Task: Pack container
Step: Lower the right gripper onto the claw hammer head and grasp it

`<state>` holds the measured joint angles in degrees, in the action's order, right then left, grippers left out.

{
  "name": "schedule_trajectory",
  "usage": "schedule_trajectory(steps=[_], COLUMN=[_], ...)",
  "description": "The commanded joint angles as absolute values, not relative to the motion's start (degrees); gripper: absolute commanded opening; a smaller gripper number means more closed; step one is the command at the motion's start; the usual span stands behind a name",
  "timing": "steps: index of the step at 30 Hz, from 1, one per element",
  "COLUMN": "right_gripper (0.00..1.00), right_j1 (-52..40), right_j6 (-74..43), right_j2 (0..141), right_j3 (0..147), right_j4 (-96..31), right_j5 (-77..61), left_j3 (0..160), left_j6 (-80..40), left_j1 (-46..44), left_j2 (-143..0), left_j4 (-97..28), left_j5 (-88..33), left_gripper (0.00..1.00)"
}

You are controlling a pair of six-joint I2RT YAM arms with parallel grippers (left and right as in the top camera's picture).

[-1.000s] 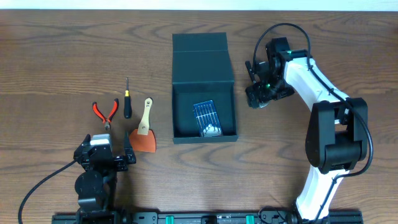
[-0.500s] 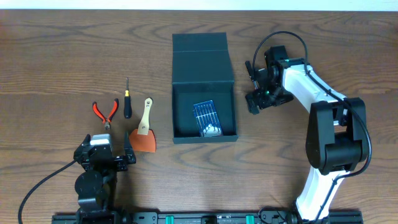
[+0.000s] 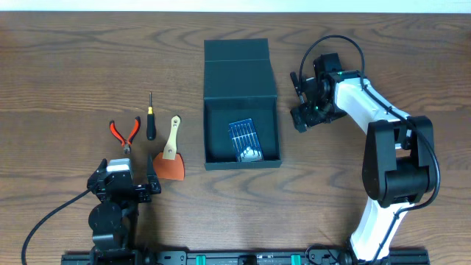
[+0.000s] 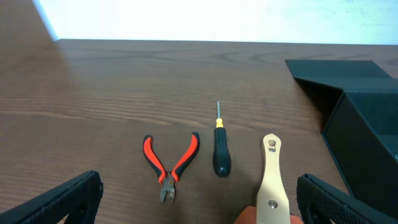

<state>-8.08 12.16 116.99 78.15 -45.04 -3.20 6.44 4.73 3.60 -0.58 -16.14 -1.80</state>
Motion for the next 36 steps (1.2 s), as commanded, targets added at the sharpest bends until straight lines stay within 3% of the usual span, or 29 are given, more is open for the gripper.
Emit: schedule_trajectory(steps=[1, 24, 30, 36], right_gripper=[0.99, 0.99, 0.94, 0.99], right_j1=[-8.2, -8.3, -8.3, -8.3], right_j6=[12.5, 14.4, 14.4, 15.2], right_j2=[118.0, 118.0, 118.0, 118.0], right_j3=[76.8, 76.8, 76.8, 76.8], right_j4=[-44.5, -47.9, -48.0, -48.1], right_j5=[-4.6, -6.7, -6.9, -8.3], left_j3=[5.1, 5.1, 5.1, 5.1], left_j6=[4.7, 4.7, 4.6, 4.7], left_j1=[3.5, 3.5, 3.5, 3.5], left_j2=[-0.2, -0.2, -0.2, -0.2], left_j4=[-16.6, -16.6, -16.6, -16.6], left_j5=[-2.4, -2.4, -2.4, -2.4], left_gripper=[0.98, 0.98, 0.98, 0.98])
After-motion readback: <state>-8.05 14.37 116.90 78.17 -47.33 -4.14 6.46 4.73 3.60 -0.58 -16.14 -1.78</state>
